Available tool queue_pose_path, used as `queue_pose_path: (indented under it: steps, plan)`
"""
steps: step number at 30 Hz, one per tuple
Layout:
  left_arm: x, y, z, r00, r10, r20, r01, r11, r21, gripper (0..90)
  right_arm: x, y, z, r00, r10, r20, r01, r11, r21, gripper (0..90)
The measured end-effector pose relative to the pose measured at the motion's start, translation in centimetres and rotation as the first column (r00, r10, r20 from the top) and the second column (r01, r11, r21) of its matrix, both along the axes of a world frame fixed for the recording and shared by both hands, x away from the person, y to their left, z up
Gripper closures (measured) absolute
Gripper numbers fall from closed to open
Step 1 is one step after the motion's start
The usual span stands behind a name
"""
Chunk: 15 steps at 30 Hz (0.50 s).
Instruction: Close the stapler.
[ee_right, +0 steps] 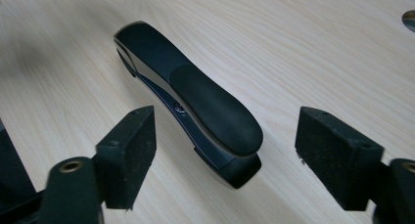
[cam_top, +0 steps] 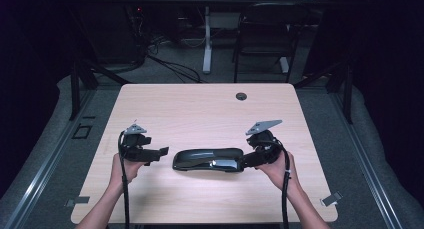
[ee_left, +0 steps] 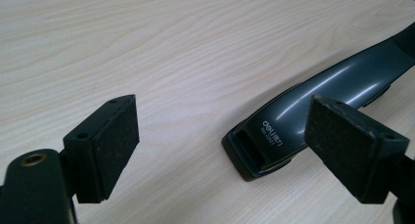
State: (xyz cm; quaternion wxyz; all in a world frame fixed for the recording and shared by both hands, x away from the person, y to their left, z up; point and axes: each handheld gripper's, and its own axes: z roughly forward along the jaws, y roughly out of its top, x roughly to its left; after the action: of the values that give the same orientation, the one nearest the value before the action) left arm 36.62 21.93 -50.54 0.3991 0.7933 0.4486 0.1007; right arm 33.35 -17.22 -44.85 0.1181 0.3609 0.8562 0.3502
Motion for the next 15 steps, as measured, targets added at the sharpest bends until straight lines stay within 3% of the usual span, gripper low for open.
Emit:
queue_pose_path:
  steps: [8,15]
  plan:
    - [0.0,-0.1,-0.1,1.0,-0.001,0.001,0.001,1.0,0.0,13.4,-1.0,-1.9,0.0,0.9996,-0.029,0.001,0.029,0.999,0.015,14.0]
    - [0.0,-0.1,-0.1,1.0,0.0,0.002,0.0,1.0,0.003,13.4,-1.7,-3.6,-0.7,0.9977,-0.059,-0.034,0.059,0.998,-0.005,7.7]
